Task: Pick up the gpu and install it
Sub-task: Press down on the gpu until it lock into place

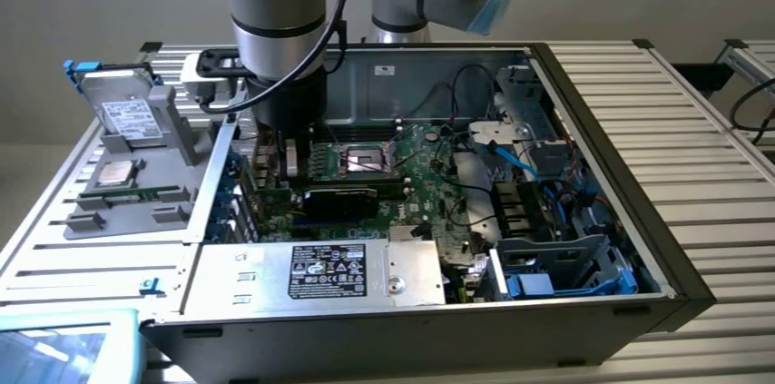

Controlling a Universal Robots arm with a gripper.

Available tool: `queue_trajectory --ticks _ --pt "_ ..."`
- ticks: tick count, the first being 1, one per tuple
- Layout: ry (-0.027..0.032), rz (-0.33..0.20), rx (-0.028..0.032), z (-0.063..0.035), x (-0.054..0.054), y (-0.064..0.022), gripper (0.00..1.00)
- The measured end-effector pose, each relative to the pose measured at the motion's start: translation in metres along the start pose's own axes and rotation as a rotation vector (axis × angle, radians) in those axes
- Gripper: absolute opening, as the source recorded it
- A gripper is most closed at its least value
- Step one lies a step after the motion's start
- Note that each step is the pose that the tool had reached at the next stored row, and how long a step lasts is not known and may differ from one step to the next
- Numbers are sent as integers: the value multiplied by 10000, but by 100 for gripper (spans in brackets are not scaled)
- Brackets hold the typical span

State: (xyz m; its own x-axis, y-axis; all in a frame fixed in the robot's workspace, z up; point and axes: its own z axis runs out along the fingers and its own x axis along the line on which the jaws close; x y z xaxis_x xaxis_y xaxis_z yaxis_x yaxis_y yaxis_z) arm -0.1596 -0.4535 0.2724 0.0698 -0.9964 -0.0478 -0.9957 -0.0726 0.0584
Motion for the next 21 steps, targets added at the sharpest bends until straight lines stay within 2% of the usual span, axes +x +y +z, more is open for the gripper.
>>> queue_trajectory --ticks 10,21 --pt "54 2 -25 0 1 1 12" --pt "65 0 -31 27 3 1 12"
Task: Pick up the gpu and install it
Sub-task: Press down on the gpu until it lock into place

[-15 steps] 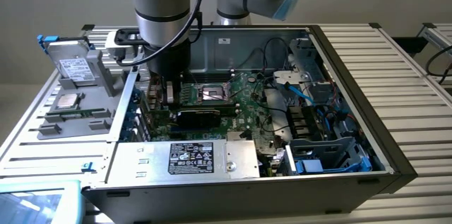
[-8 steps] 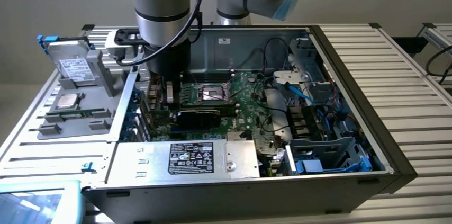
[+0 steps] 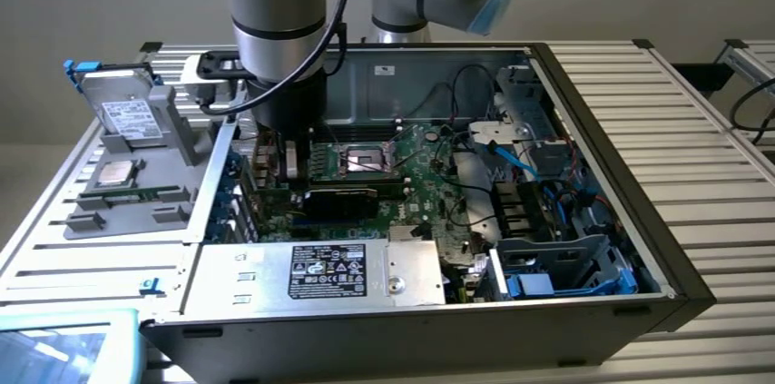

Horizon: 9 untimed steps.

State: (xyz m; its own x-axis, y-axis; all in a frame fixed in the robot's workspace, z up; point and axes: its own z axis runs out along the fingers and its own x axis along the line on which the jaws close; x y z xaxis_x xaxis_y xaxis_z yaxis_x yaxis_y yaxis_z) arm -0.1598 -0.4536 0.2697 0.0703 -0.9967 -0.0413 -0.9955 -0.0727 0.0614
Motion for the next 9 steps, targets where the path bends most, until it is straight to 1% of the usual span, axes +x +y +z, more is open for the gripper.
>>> queue_trajectory --ticks 9 --pt "-4 0 2 12 0 0 12"
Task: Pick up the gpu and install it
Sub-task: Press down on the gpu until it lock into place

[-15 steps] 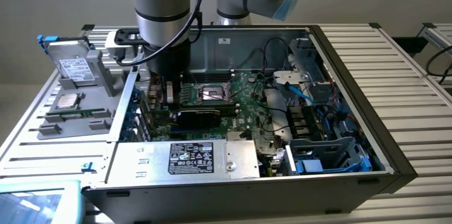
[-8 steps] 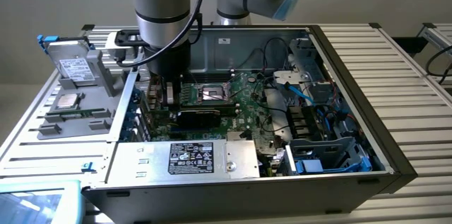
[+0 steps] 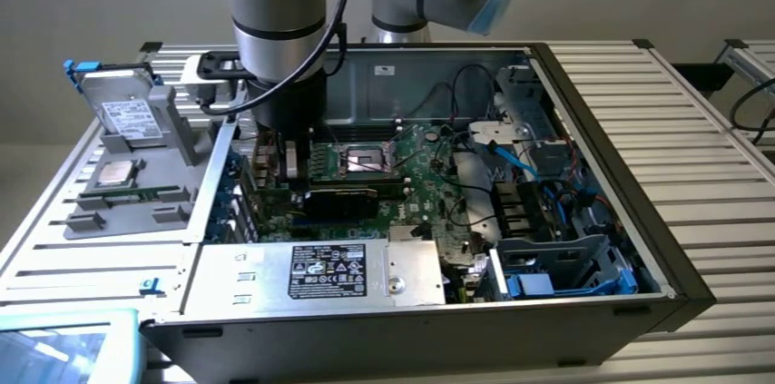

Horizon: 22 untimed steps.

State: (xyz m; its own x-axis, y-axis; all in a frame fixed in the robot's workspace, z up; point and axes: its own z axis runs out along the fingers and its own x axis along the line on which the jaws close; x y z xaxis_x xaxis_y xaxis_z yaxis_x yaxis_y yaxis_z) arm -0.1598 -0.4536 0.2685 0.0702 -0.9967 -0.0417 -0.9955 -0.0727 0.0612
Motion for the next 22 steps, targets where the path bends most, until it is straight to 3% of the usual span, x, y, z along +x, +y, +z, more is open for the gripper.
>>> queue_trajectory --ticks 22 --pt "-2 0 1 30 1 0 12"
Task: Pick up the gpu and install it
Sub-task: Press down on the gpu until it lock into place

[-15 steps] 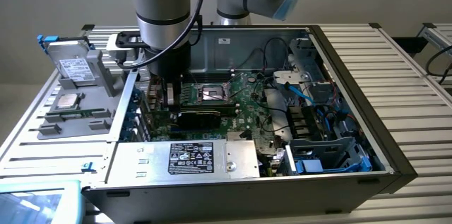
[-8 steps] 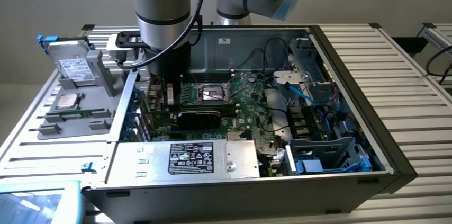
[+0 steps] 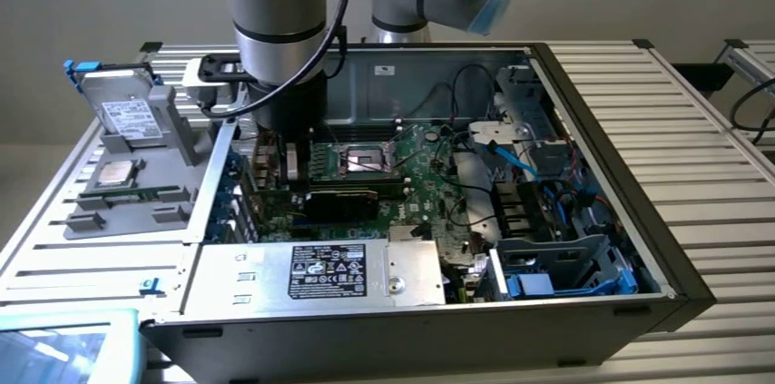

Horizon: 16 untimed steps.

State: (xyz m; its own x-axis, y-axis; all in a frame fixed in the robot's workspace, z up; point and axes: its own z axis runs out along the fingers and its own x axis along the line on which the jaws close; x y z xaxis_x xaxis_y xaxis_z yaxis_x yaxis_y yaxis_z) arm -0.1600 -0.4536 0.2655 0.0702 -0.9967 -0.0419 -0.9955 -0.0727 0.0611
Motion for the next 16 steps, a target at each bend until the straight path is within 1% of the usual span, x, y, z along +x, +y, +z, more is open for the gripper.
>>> queue_trajectory --ticks 3,4,5,6,8,9,11,12,13,16 --pt "-1 0 0 -2 0 0 12" --pt "-18 0 8 -18 -2 1 12" --pt "-17 1 9 -60 -4 4 12" --pt "-3 3 -4 -116 -6 8 12" --pt "-3 0 -10 -202 -9 12 12" --pt "-1 1 -16 -225 -10 14 12" --pt "-3 1 -14 -227 -10 13 12" --pt "-3 -2 -14 -228 -9 0 12" --pt "-2 -1 -16 -231 -5 -32 12" --pt "-2 0 -16 -239 14 -154 12"
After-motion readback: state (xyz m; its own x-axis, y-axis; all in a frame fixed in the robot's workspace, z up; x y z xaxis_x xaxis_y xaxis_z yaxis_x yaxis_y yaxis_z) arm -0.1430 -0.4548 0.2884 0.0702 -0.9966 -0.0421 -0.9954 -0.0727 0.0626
